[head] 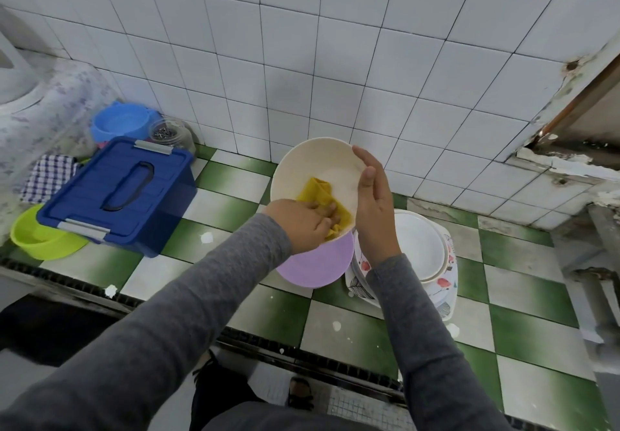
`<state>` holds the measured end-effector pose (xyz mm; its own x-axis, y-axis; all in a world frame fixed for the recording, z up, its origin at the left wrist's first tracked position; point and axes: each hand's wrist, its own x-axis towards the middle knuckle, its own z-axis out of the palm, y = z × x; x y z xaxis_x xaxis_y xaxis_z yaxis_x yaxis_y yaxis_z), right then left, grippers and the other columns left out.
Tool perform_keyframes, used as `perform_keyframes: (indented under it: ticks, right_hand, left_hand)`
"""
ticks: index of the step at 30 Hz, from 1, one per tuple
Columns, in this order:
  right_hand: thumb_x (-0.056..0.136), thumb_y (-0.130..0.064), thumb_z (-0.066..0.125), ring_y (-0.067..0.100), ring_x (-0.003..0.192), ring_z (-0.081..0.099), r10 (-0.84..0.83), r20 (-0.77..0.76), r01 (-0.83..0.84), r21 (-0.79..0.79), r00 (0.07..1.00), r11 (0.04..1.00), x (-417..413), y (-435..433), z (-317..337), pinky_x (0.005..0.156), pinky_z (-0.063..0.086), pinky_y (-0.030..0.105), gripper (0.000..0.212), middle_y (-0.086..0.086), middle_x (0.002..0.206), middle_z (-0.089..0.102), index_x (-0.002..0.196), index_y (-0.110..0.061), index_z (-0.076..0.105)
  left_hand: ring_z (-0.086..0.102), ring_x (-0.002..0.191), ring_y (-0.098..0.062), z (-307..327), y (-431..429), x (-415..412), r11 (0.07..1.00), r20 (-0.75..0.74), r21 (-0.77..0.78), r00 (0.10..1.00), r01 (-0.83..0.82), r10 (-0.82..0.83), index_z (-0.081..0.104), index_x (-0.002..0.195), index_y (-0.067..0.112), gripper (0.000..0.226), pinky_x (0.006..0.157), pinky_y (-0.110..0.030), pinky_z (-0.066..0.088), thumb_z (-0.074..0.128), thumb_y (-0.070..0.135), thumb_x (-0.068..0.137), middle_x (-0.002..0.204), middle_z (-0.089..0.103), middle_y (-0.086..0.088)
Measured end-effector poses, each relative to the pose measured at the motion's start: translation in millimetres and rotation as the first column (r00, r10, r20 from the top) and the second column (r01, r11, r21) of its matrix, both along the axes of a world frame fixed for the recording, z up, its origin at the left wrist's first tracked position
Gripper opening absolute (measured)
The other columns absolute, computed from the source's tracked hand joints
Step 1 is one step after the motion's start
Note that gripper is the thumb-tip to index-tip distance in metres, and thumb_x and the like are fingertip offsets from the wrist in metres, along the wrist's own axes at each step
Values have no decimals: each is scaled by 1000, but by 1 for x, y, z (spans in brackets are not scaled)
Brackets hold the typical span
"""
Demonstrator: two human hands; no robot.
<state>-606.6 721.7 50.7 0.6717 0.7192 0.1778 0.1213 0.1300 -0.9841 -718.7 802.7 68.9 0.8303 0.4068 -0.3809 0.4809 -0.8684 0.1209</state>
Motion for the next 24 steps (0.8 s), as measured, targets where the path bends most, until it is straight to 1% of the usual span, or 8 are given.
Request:
perform_keyframes:
  ticks: [3, 7, 10, 13, 16, 17, 20, 24]
  right_hand:
    - [102, -53, 38, 24, 128, 53, -7, -13, 7, 14, 1000, 1000, -1, 1, -3, 103, 46, 60, 30, -4, 139, 56, 122, -49, 60]
    - [95, -69, 43, 35, 125, 54, 14, 34, -15, 21, 999, 1000, -5, 1, -5, 100, 47, 65, 49, 3, 140, 53, 131, -39, 58]
    - [92, -72, 44, 42, 123, 55, 21, 28, -21, 7, 999, 1000, -8, 0, -4, 96, 49, 65, 55, 5, 141, 53, 134, -40, 56]
    - [94, -68, 46, 34, 128, 55, 3, 20, -3, 39, 1000, 999, -5, 0, 2, 100, 49, 62, 51, 4, 142, 55, 136, -39, 56]
    - [103, -47, 43, 22, 130, 56, 13, -30, -10, 89, 999, 996, -1, -2, 13, 105, 48, 54, 42, 1, 143, 56, 139, -29, 56]
    - [104, -42, 42, 19, 129, 56, 29, -60, -22, 107, 998, 994, 0, -4, 15, 106, 48, 52, 39, 1, 143, 57, 138, -27, 55]
    - [100, -45, 42, 19, 132, 54, 75, -131, -58, 127, 989, 990, -3, -7, 17, 110, 45, 50, 42, 2, 144, 57, 137, -30, 54]
    - [98, -48, 44, 22, 130, 56, 90, -184, -66, 132, 979, 989, -7, -5, 20, 109, 46, 49, 44, 4, 142, 58, 136, -30, 55]
  left_hand:
    - [15, 152, -18, -11, 6, -2, 978, -24, 201, 998, -51, 57, 15, 159, 25, 54, 122, -40, 17, 9, 35, 106, 167, 9, 5]
    - [-9, 153, -16, -16, 11, -1, 956, -27, 233, 982, -178, 189, -4, 159, 24, 57, 124, -42, -4, 9, 37, 104, 166, -9, 7]
    - [-19, 151, -17, -17, 20, 2, 913, 29, 340, 972, -227, 232, -12, 158, 21, 62, 123, -45, -10, 9, 38, 102, 165, -19, 5]
    - [-21, 151, -18, -15, 23, 6, 881, 188, 391, 960, -267, 207, -15, 157, 17, 65, 122, -45, -13, 5, 39, 99, 164, -22, 3]
    - [-20, 151, -19, -5, 27, 13, 893, 318, 377, 940, -245, 124, -19, 154, 16, 75, 121, -42, -16, -14, 44, 84, 162, -24, 2]
    - [-20, 151, -20, -2, 28, 15, 907, 335, 362, 938, -214, 88, -23, 151, 17, 77, 121, -42, -17, -17, 45, 80, 159, -28, 3]
    - [-22, 150, -23, -1, 29, 21, 945, 326, 303, 945, -122, 18, -34, 139, 20, 72, 120, -41, -18, -21, 49, 74, 150, -37, 4]
    - [-19, 151, -20, -7, 23, 23, 919, 320, 342, 944, -197, 83, -29, 146, 21, 73, 118, -40, -20, -18, 46, 79, 164, -22, 3]
